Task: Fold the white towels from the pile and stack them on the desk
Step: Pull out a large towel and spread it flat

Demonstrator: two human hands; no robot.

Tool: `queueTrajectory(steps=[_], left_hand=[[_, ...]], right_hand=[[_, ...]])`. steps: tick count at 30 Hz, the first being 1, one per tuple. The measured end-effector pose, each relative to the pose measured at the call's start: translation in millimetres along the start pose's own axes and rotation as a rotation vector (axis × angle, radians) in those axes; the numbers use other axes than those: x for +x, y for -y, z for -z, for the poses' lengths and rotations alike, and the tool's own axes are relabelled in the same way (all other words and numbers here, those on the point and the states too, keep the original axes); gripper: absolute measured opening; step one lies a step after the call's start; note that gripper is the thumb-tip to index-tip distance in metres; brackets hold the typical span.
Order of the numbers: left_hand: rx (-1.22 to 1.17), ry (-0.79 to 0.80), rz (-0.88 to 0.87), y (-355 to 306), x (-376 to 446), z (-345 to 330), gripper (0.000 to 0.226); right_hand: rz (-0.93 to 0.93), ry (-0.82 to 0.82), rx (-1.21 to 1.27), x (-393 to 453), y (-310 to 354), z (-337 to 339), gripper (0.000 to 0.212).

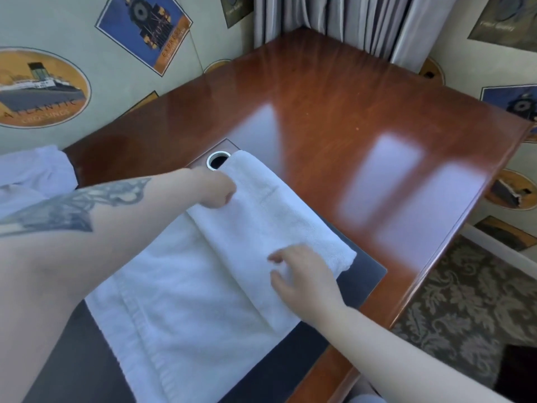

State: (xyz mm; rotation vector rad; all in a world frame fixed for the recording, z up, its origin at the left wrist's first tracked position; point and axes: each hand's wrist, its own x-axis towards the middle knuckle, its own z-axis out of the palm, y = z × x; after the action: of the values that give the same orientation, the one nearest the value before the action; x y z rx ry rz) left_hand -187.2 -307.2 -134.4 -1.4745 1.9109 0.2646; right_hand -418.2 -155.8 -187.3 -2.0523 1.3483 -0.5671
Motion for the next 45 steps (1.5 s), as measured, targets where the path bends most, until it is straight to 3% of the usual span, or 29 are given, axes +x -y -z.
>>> queueTrajectory(steps=[1,3,6,10,14,18,21,24,31,34,38,45], left_hand=[[-0.075,-0.125,-0.032,-11,5,8,0.03],[-0.163,-0.305,-0.157,-42,18,6,0.046],[-0.073,-0.184,-0.224,-74,30,-24,0.073],[-0.061,-0.189,-0.238,-62,48,-35,0.077],[0.146,-0.157,-0.244,-26,70,-3,0.072],[0.334,-0.045,-0.267,-2,86,39,0.069],[0.4,0.006,-0.283,-10,91,55,0.065],[0.473,-0.032,-0.304,-22,96,62,0.053],[0.186,-0.663,-0.221,-24,97,89,0.032],[0.078,-0.724,-0.161,-25,89,94,0.031],[0.089,-0.742,-0.183,-1,59,76,0.033],[0.049,-0.893,-0.236,46,-33,-12,0.037]], right_hand=[[0.007,-0.093,-0.087,12,-1,-3,0.03],[-0.087,-0.017,-0.284,32,-5,-8,0.053],[-0.169,0.168,-0.568,34,-32,-12,0.071],[-0.208,0.171,-0.623,25,-50,-1,0.078],[-0.352,0.184,-0.479,49,-53,23,0.081],[-0.658,0.377,-0.064,79,-69,61,0.055],[-0.708,0.479,0.163,85,-76,63,0.049],[-0.729,0.423,0.26,83,-85,69,0.038],[-0.641,0.092,-0.034,101,-99,128,0.032],[-0.583,0.033,-0.158,89,-78,140,0.036],[-0.426,0.097,-0.183,57,-28,130,0.043],[-0.125,0.223,-0.234,19,61,76,0.047]])
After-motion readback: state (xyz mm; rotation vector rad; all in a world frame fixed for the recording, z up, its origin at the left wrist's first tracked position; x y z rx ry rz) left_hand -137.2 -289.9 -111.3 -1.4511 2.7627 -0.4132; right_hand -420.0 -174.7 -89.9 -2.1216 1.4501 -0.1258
